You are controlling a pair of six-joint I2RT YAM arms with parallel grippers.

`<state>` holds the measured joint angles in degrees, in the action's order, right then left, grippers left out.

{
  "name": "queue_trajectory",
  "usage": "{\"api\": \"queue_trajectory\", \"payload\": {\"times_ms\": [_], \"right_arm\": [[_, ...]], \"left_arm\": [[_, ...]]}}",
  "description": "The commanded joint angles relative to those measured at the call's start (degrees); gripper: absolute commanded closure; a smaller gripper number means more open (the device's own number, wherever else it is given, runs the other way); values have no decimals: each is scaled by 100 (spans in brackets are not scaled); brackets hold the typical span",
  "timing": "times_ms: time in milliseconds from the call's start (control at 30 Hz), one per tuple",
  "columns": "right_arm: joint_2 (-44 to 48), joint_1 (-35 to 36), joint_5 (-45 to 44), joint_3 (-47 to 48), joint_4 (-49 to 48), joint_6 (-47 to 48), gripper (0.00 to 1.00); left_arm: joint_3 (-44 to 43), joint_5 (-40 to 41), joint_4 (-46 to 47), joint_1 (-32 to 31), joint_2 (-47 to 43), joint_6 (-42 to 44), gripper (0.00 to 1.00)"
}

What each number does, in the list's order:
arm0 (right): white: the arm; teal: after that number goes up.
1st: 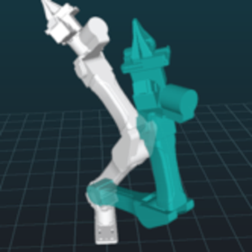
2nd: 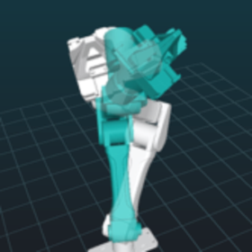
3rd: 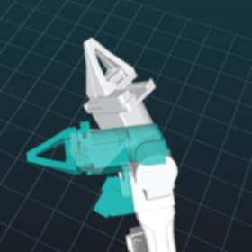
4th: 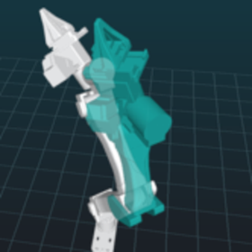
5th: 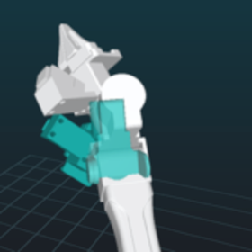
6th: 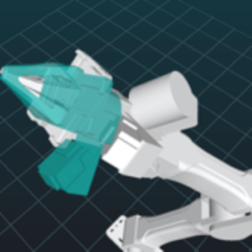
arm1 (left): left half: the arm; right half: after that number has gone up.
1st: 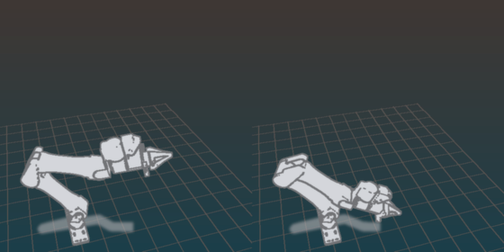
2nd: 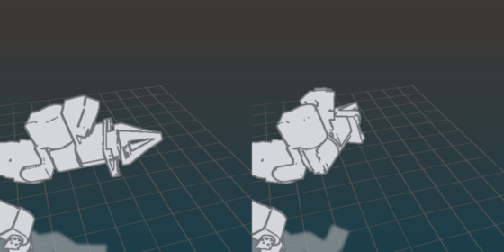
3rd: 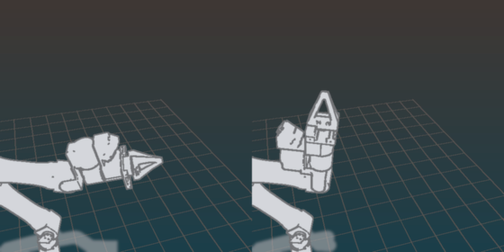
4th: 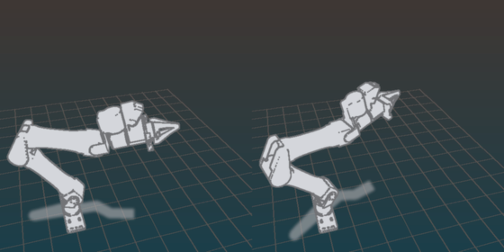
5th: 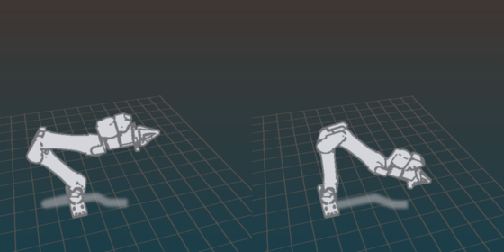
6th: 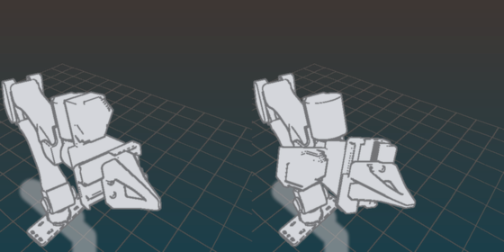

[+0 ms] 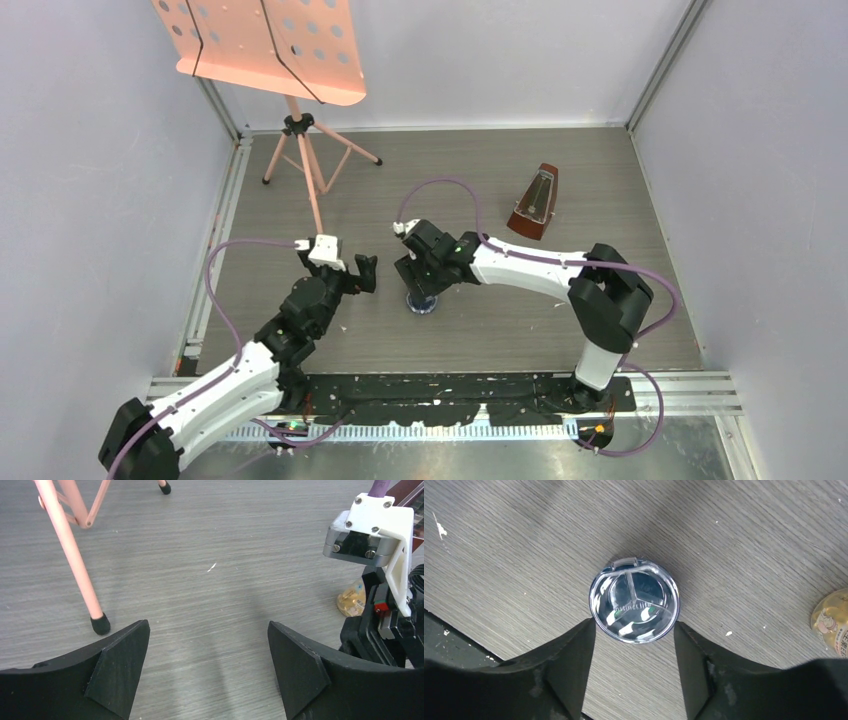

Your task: Sort the pills into containers

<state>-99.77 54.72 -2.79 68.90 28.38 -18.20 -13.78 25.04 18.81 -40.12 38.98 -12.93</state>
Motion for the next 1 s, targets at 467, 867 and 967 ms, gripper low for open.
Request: {"api": "queue_trajectory", "payload": {"times_ms": [467,867,967], "right_arm": [[-236,-83,-156,272,147,-673,53],[-254,-150,499,595,281,834,7],[-165,-154,954,558,218,1929,7]], "left_arm": [[332,-462,-486,19,-111,-1249,11],[554,-167,-483,18,-479,-1274,11],[529,-25,-750,21,-709,-1265,11]]}}
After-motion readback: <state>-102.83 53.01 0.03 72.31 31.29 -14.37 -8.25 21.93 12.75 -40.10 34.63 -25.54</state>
